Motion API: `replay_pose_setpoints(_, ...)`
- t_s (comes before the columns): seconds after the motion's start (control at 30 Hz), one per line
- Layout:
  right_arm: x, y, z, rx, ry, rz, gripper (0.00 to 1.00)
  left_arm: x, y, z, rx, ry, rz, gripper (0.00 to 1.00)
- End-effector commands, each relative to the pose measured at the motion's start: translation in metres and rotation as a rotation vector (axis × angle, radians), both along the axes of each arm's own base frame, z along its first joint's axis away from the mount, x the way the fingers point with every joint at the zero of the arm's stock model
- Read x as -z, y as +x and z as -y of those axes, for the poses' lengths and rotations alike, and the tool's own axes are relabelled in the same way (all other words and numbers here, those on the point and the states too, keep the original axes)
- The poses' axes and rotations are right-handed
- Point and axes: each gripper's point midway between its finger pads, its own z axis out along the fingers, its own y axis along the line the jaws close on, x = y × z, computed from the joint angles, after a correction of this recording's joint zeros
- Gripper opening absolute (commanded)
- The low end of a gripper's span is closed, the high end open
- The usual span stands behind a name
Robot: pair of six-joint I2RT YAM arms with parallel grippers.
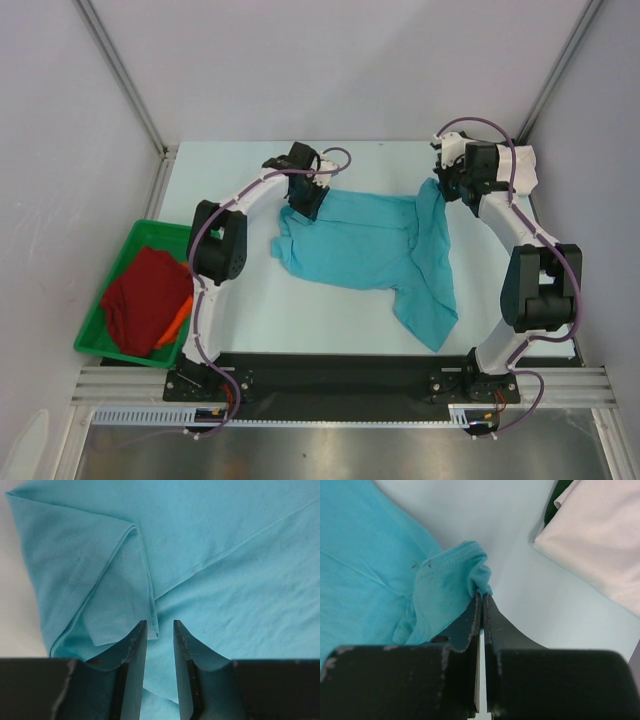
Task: Fold and stack the t-shirts
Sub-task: Flatten the tshirt out
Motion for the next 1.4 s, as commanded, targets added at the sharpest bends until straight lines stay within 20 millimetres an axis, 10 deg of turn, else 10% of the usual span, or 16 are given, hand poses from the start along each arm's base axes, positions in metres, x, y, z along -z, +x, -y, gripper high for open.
replay_pose_setpoints(0.0, -0.013, 0.009, -0.003, -0.004, 0.019, 0.049, 0.00, -0.010, 0.018, 0.001, -0.009, 0.007, 0.067, 0.32)
replay_pose_setpoints(0.43, -0.012, 0.014, -0.004, -0.006, 0.018, 0.049, 0.00, 0.005, 0.026, -0.007, -0.021, 0.057, 0.073, 0.27)
replay_pose_setpoints(0.6, -0.014, 0.016, -0.005, -0.007, 0.019, 0.053, 0.00, -0.007, 0.030, -0.008, -0.027, 0.053, 0.099, 0.00)
replay_pose_setpoints(1.0, -0.043, -0.002, 0.011, 0.025, 0.018, 0.082, 0.00, -0.169, 0.024, -0.043, -0.080, -0.080, 0.411, 0.00)
replay_pose_setpoints(1.2, -0.028, -0.014, 0.035, 0.079, 0.013, 0.050, 0.00, -0.184, 0.006, -0.064, -0.138, -0.075, 0.471, 0.00)
replay_pose_setpoints(1.27, -0.018, -0.012, 0.042, 0.103, -0.007, 0.045, 0.12, -0.177, 0.004, -0.067, -0.147, -0.057, 0.461, 0.00)
replay_pose_setpoints(1.37, -0.021, -0.005, 0.064, 0.159, -0.077, 0.071, 0.63, -0.166, 0.008, -0.068, -0.144, -0.042, 0.443, 0.00)
